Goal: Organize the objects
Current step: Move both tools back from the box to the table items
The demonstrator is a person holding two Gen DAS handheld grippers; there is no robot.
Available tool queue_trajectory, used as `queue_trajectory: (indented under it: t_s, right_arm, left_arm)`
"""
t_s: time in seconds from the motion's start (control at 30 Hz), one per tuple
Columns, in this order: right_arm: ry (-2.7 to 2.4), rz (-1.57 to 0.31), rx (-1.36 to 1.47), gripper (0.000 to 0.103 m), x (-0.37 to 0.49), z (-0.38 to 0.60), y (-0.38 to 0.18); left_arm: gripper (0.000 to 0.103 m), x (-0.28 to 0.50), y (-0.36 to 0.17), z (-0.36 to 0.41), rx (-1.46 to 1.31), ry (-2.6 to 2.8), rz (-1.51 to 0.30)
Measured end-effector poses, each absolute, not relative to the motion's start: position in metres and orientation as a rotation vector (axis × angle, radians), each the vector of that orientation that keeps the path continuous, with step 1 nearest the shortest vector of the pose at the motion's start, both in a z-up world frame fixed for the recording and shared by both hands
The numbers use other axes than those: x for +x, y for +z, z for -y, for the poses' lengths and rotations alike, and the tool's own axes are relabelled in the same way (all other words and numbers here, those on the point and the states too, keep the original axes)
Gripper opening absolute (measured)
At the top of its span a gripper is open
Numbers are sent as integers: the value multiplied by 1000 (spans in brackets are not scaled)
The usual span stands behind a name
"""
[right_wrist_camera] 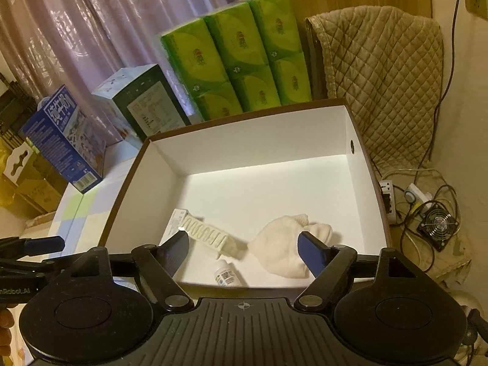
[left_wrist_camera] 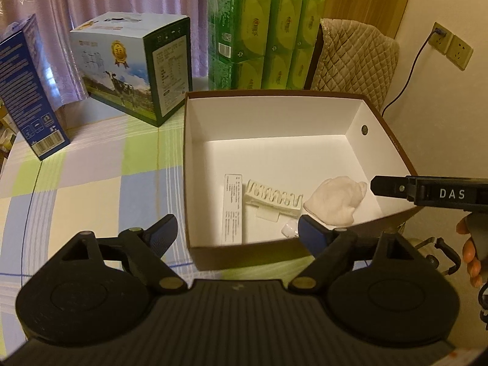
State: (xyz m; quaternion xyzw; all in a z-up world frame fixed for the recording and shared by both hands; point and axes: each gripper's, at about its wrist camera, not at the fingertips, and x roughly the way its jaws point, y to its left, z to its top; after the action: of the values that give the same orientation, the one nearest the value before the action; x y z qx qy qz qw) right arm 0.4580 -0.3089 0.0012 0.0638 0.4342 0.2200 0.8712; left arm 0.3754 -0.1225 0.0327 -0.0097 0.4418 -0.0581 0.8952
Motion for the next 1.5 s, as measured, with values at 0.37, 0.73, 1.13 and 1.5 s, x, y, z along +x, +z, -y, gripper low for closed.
queue_trajectory:
  t_s: [0.37,0.73,1.13,1.5]
  right_arm:
    - [504,-885,103,76,406,288,15]
    - [537,-901,100,76,361,264,17]
    - [595,-941,68,76,320,229,4]
    - [679,-988,7,76,291,193,-17]
  left_arm:
    - [84,321,47,100,-42,-118,-883]
    - [85,271,55,70,-62,-109,-869]
    - [85,223,45,22,-100,-41,-897]
    - [85,180,23,-23,-147,50,-961]
